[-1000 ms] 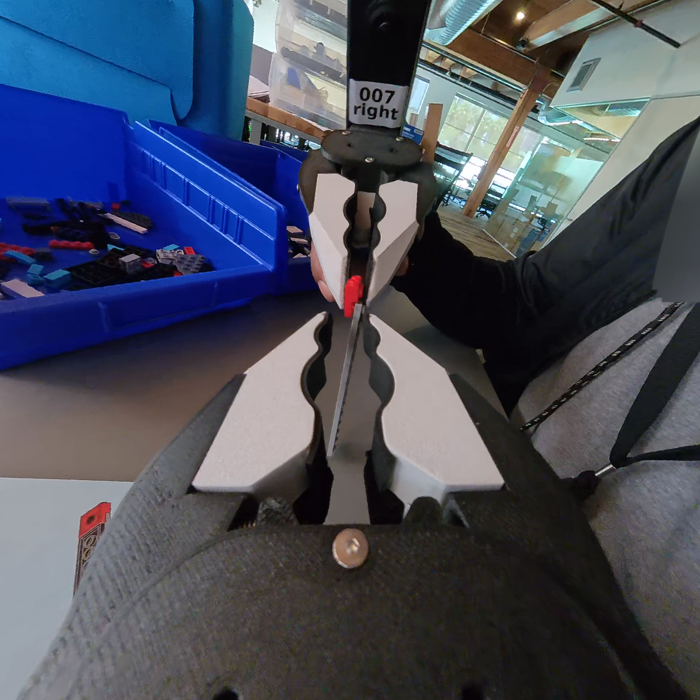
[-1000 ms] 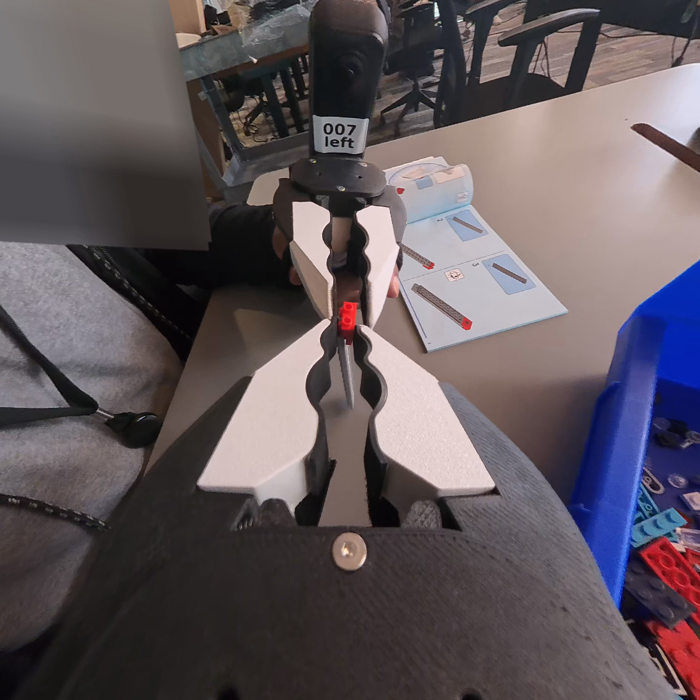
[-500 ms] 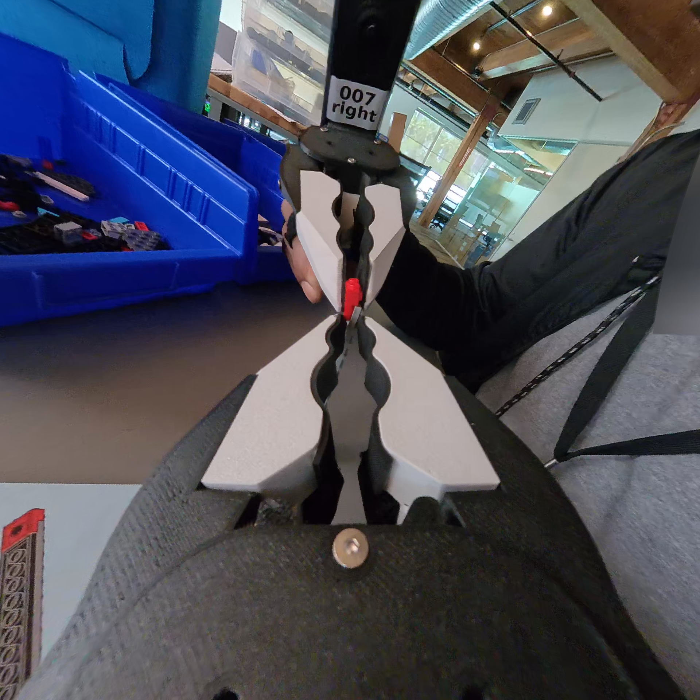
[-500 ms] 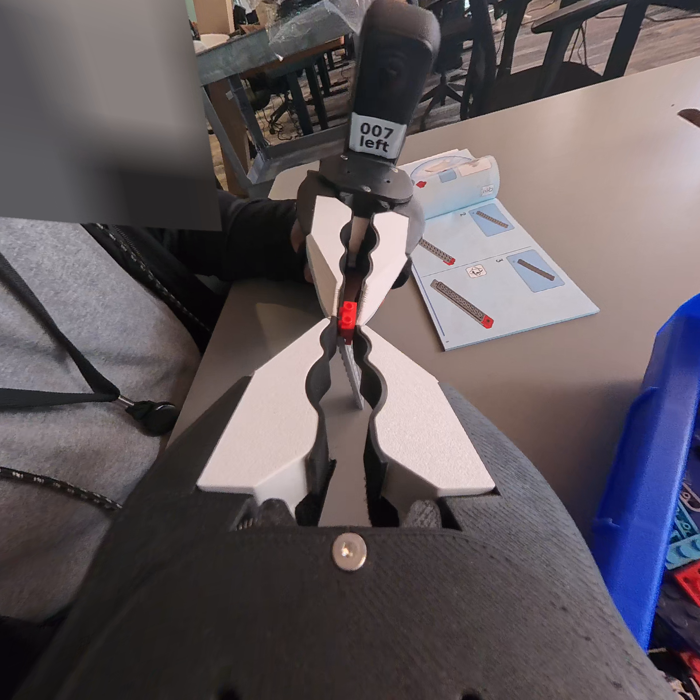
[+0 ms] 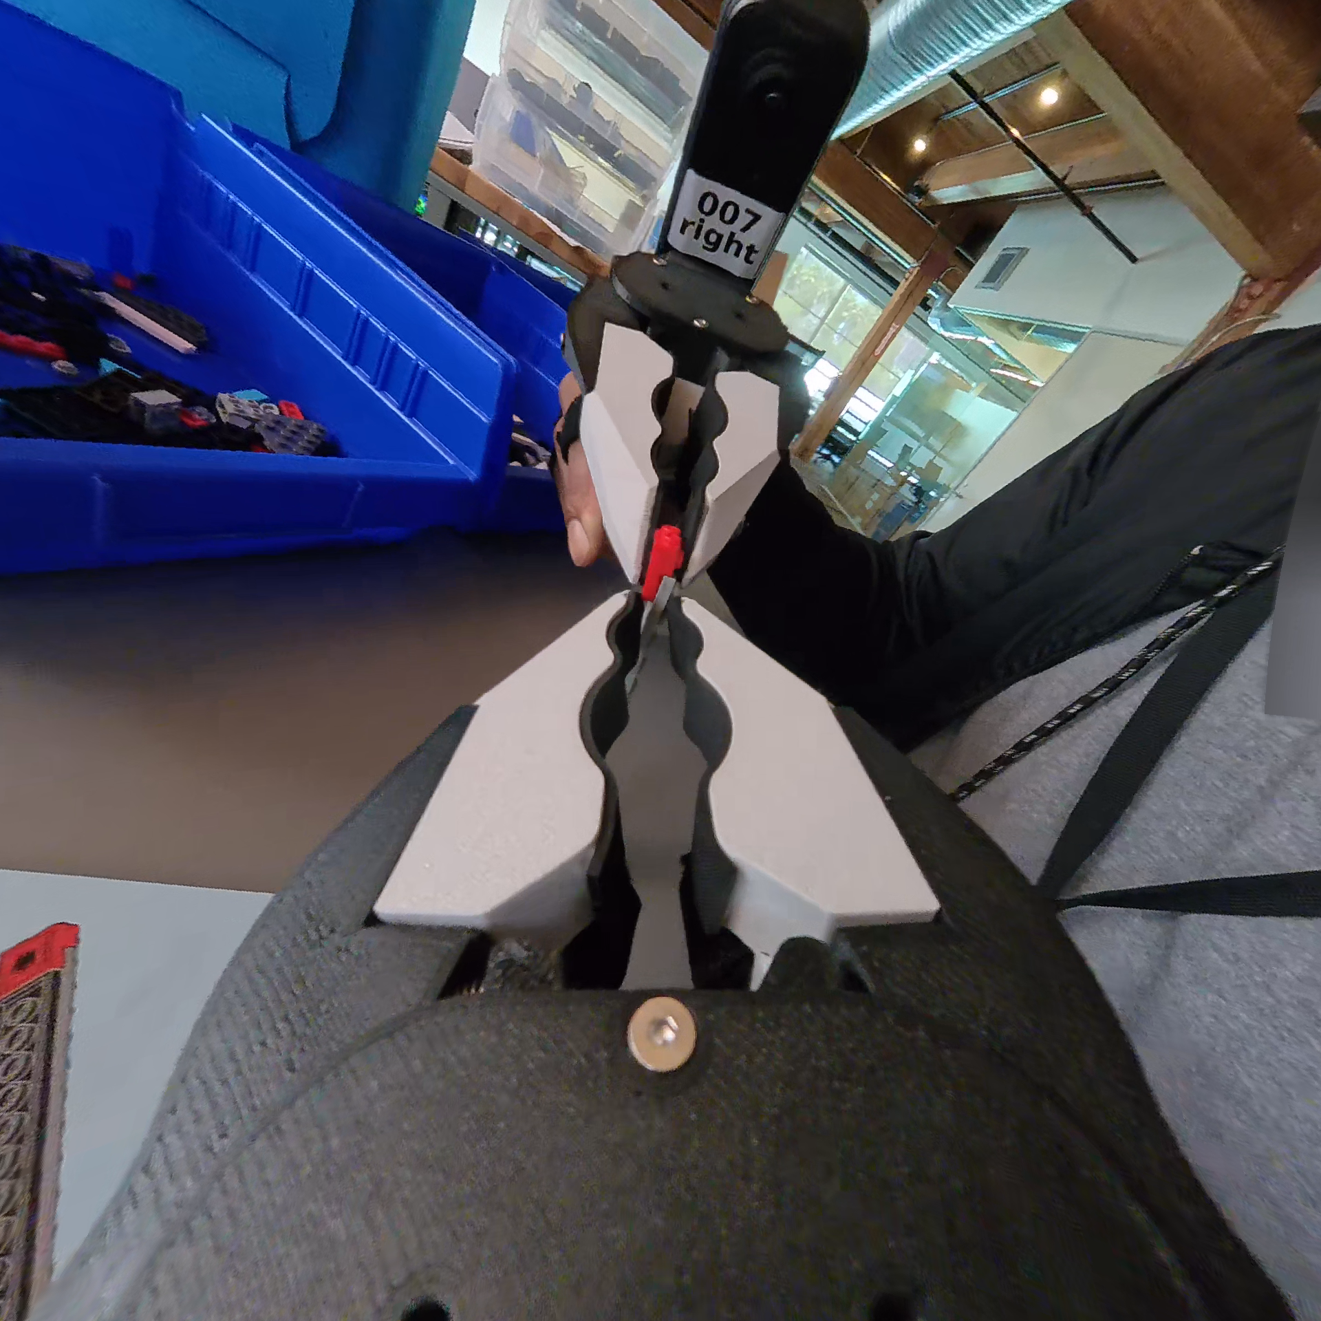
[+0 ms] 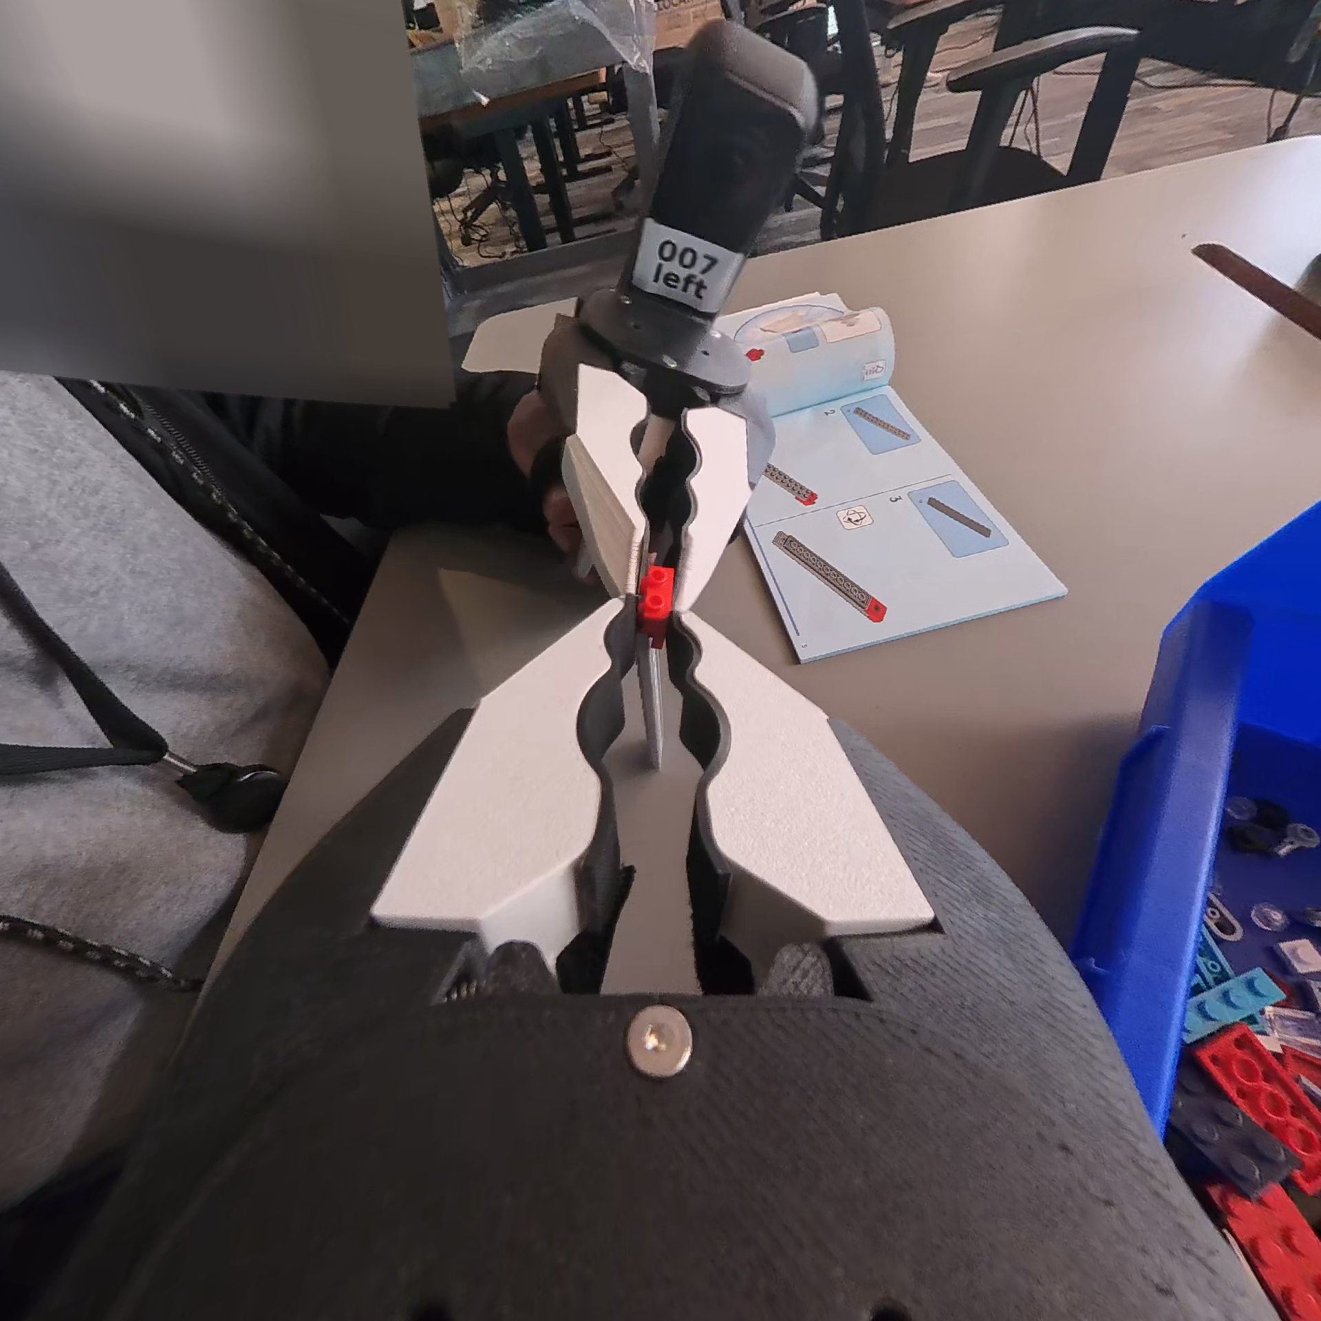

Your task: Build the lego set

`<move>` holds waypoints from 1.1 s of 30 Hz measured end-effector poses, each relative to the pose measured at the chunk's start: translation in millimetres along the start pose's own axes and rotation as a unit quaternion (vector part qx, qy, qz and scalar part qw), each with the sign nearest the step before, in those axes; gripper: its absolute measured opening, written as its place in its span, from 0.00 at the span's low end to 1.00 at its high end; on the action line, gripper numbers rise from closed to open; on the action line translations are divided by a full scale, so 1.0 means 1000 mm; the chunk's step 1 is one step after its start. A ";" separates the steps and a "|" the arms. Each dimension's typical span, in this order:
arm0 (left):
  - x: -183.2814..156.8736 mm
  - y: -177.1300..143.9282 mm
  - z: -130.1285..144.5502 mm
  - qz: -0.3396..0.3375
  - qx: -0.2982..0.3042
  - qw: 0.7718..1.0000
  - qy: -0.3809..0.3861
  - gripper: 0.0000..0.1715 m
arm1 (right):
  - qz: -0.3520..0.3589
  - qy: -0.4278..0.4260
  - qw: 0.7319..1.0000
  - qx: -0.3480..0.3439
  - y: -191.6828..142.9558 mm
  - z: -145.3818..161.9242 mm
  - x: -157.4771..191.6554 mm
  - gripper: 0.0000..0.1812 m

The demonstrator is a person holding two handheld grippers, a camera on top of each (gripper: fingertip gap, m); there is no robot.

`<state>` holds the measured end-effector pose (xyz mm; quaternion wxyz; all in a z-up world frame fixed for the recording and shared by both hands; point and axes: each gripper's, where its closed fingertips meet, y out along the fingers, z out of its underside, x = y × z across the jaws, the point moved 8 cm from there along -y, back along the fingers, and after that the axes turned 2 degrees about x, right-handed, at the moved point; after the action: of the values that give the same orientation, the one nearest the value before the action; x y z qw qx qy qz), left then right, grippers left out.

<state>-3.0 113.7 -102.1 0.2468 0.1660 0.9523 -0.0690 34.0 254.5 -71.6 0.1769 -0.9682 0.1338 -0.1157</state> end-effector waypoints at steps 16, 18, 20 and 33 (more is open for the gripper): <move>-0.002 -0.004 -0.003 -0.022 -0.022 0.998 0.055 0.07 | 0.017 -0.009 1.000 -0.007 0.002 -0.002 0.000 0.06; -0.004 -0.007 -0.005 -0.026 -0.036 0.997 0.068 0.06 | 0.015 -0.010 1.000 -0.008 0.002 -0.002 0.000 0.06; -0.006 -0.008 -0.007 -0.032 -0.041 0.995 0.086 0.06 | 0.012 -0.012 1.000 -0.008 0.002 -0.002 0.001 0.06; -0.010 -0.008 -0.005 -0.035 -0.014 0.992 0.118 0.04 | 0.011 -0.029 0.999 -0.014 0.006 -0.003 0.004 0.06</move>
<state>0.0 105.0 -92.1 0.1326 0.1356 0.9809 -0.0438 35.6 247.3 -70.5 0.1684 -0.9721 0.1404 -0.0836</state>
